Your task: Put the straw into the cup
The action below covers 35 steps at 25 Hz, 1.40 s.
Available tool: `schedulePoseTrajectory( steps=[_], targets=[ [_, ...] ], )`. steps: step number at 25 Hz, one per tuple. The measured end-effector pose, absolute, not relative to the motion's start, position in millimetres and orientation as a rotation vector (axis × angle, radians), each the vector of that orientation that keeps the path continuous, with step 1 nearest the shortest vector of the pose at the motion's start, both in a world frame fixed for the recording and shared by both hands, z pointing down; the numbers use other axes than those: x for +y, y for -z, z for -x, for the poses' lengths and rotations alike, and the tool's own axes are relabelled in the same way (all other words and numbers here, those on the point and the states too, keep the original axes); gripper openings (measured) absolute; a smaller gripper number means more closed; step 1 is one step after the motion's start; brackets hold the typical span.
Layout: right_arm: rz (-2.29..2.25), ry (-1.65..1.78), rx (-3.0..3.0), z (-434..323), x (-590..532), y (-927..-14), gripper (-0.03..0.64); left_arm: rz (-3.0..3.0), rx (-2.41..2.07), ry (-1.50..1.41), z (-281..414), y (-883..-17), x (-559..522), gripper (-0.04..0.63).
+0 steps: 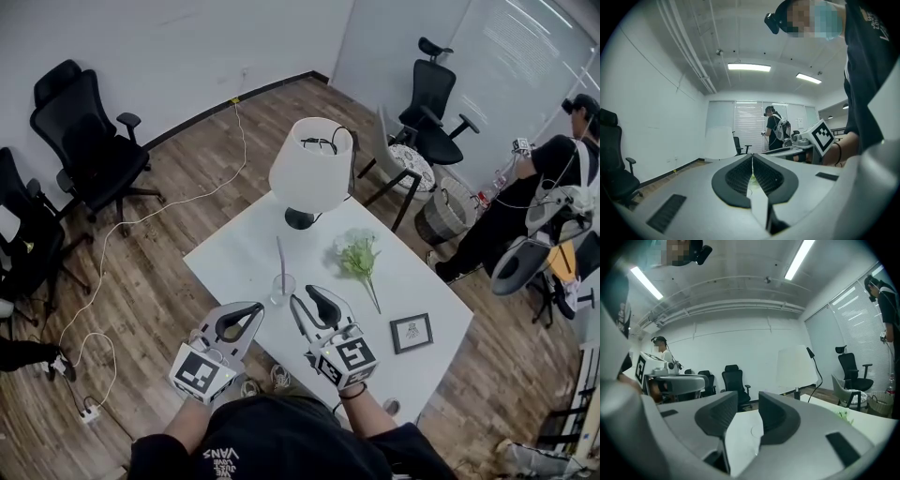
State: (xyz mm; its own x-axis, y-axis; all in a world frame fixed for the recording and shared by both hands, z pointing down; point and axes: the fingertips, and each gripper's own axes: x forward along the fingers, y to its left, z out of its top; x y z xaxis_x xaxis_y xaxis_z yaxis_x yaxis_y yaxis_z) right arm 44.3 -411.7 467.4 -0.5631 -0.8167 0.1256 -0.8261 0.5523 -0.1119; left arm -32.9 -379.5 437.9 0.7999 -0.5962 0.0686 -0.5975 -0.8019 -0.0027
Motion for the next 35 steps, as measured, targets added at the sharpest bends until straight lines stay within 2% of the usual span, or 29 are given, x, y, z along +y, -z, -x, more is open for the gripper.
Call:
schedulePoseTrajectory(
  steps=[5,10,17,35],
  targets=[
    [-1.435,-0.228,-2.719,-43,-405,-458,0.145,-2.964,-0.959,-0.07,31,-434,-378,0.017],
    [-1.453,-0.229,-2.72,-45,-401,-455,0.056,-2.97,-0.941,-0.096,31,-436,-378,0.016],
    [-1.449,-0.237,-2.738,-45,-395,-446,0.023,-2.974,-0.944,-0.092,31,-433,-381,0.015],
    [-1.443,-0.202,-2.752,-47,-391,-436,0.017,-2.966,-0.983,-0.06,31,-429,-384,0.017]
  ],
)
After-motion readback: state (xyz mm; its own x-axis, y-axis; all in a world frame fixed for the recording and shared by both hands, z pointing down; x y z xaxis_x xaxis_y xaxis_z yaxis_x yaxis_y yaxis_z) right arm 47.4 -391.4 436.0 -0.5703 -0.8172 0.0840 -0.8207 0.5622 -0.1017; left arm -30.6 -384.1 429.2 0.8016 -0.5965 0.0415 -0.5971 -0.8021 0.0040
